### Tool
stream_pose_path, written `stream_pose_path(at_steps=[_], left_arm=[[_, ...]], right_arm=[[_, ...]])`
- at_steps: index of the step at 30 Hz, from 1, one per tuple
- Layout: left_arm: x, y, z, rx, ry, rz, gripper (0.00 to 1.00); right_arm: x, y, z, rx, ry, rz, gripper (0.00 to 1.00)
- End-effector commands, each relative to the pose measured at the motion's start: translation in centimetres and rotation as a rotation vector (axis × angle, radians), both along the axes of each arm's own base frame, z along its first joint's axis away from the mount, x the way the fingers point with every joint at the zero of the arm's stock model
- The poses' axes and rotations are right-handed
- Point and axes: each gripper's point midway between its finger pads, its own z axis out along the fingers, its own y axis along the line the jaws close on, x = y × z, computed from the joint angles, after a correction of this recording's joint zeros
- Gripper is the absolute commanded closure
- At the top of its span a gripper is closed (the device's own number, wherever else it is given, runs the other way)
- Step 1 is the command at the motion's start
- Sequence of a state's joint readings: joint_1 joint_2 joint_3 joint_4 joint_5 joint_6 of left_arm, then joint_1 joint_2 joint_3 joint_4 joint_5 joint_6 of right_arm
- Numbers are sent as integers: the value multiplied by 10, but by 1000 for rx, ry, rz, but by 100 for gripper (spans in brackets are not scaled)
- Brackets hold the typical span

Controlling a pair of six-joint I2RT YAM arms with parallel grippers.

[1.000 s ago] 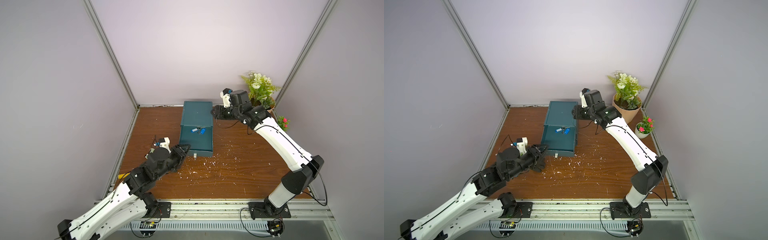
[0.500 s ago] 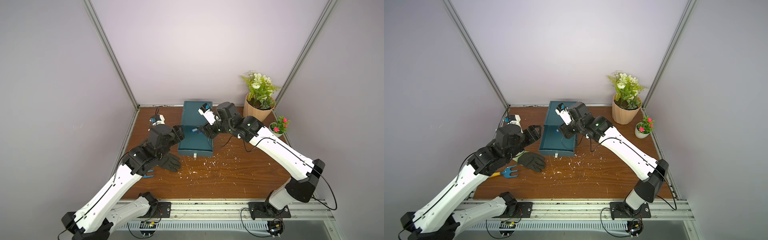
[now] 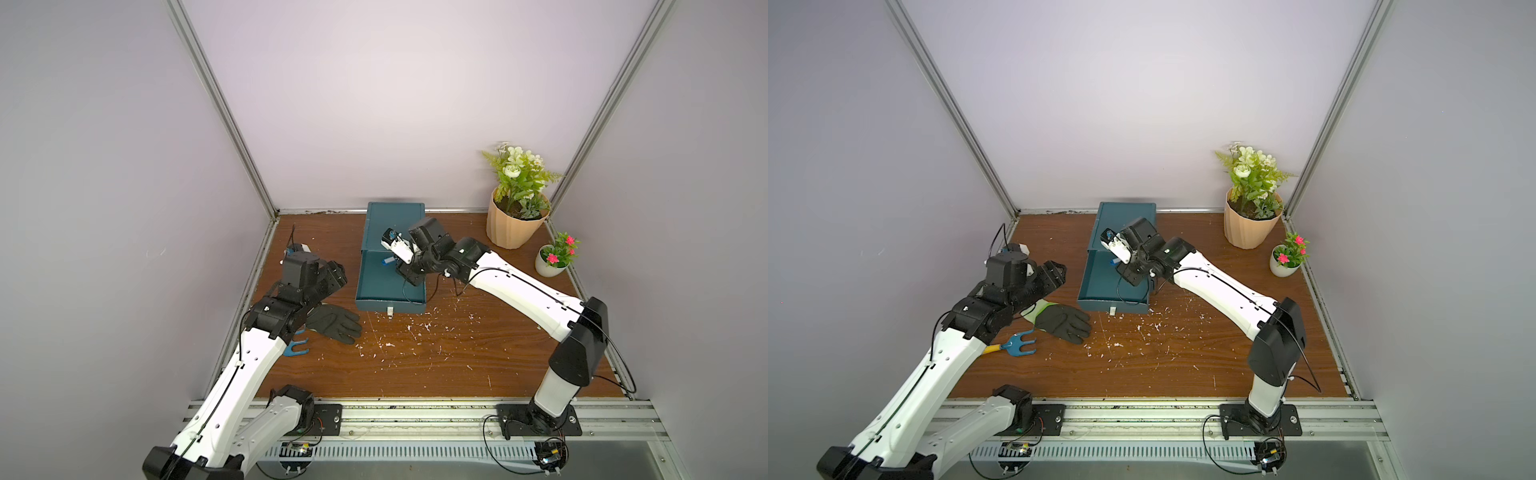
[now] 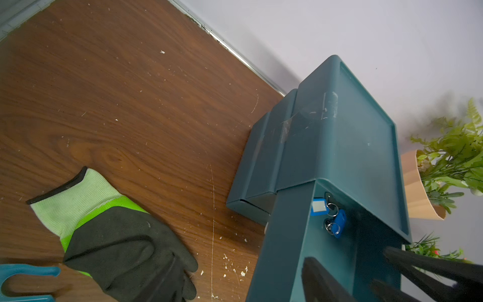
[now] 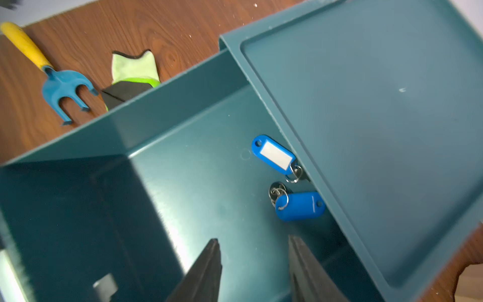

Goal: Take the keys out of the drawer
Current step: Pick up the key from the drawer.

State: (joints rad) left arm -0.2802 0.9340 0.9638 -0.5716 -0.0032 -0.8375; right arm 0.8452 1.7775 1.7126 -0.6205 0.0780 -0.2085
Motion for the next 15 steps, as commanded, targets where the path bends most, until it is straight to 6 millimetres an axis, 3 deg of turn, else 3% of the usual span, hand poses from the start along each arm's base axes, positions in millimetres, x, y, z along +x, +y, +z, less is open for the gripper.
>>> stream_pose_path(at_steps=[1, 8, 15], left_arm=[[-1, -4, 2, -22, -9, -40, 26], [-3, -11, -7, -47, 24, -65, 26], [-6, -12, -10, -55, 33, -72, 26]], right_arm=[[11, 2, 20, 5, -81, -17, 55], [32, 2, 10, 1, -121, -109, 55], [40, 8, -4, -16, -104, -127, 56]])
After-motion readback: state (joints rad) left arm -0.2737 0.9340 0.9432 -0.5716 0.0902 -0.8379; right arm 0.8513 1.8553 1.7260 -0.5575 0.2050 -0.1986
